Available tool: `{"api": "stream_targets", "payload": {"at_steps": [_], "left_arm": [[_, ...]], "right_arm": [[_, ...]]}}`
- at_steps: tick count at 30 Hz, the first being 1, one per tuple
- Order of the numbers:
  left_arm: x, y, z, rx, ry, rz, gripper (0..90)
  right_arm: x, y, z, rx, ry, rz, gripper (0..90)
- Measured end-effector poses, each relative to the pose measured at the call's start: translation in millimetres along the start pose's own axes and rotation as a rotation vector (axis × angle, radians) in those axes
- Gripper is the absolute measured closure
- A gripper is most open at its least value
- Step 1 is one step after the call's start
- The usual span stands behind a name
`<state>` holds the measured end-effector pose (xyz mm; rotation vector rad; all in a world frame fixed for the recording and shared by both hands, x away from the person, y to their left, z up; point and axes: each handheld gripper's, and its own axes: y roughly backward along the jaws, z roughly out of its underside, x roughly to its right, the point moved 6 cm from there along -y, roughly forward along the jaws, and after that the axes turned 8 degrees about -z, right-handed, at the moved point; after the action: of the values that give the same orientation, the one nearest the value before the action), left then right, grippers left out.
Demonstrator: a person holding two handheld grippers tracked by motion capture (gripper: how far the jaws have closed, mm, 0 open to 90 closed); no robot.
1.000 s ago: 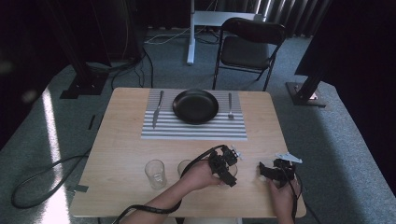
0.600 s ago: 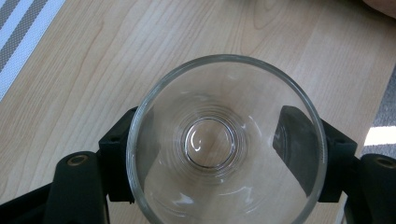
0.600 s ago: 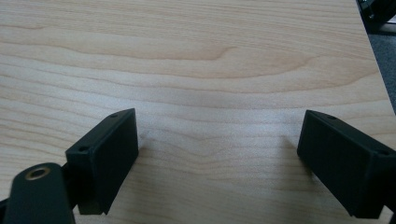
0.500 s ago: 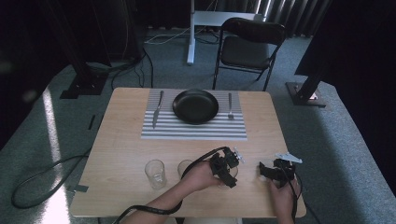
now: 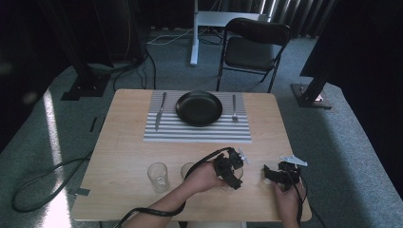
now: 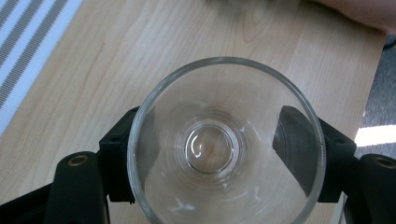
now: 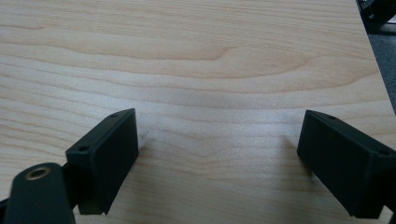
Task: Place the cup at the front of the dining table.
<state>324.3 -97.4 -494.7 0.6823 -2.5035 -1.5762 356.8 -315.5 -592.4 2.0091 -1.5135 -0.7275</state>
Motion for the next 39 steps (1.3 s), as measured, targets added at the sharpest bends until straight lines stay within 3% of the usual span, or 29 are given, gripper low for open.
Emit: {"api": "stream_targets", "payload": {"at_steps": [22, 39], "left_arm": [[-27.5, 14.4, -3.6, 0.027, 0.050, -0.018, 29.0], [-60.9, 26.7, 13.4, 0.034, 0.125, -0.064, 29.0]], "right_arm": [[0.0, 0.1, 0.0, -0.001, 0.000, 0.000, 11.9], [0.0, 0.0, -0.1, 0.001, 0.000, 0.001, 12.0]]}}
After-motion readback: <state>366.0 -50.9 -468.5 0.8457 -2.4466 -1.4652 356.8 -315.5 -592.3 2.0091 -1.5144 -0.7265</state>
